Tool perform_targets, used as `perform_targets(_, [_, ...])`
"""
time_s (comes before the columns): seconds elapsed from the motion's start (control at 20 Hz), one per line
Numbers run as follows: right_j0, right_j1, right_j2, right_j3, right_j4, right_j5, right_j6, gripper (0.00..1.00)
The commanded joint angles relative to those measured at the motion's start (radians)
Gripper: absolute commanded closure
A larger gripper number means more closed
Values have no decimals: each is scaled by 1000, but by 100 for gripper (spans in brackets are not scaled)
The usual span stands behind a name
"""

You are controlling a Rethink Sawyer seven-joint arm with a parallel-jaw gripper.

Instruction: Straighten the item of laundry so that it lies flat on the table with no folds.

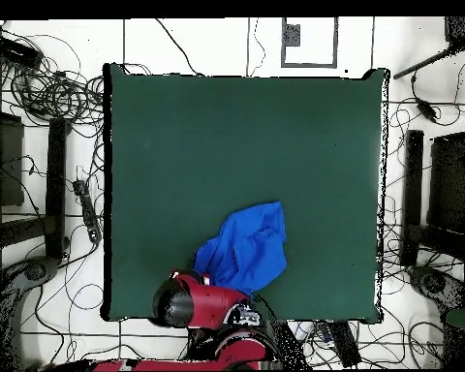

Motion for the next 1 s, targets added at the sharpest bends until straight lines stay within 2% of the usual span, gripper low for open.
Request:
perform_targets(0.05, [-14, 81, 61, -121, 29, -119, 197, 100])
perform_targets(0.2, [-16, 82, 58, -116, 26, -151, 209, 100])
perform_targets(0.3, [-21, 78, 61, -117, 46, -56, 192, 100])
perform_targets(0.7, [-54, 51, 85, -95, 15, -53, 178, 100])
perform_targets(0.8, [-54, 12, 82, -74, 11, -32, 174, 100])
perform_targets(1.0, [-43, -124, 95, 12, 21, 27, 195, 100])
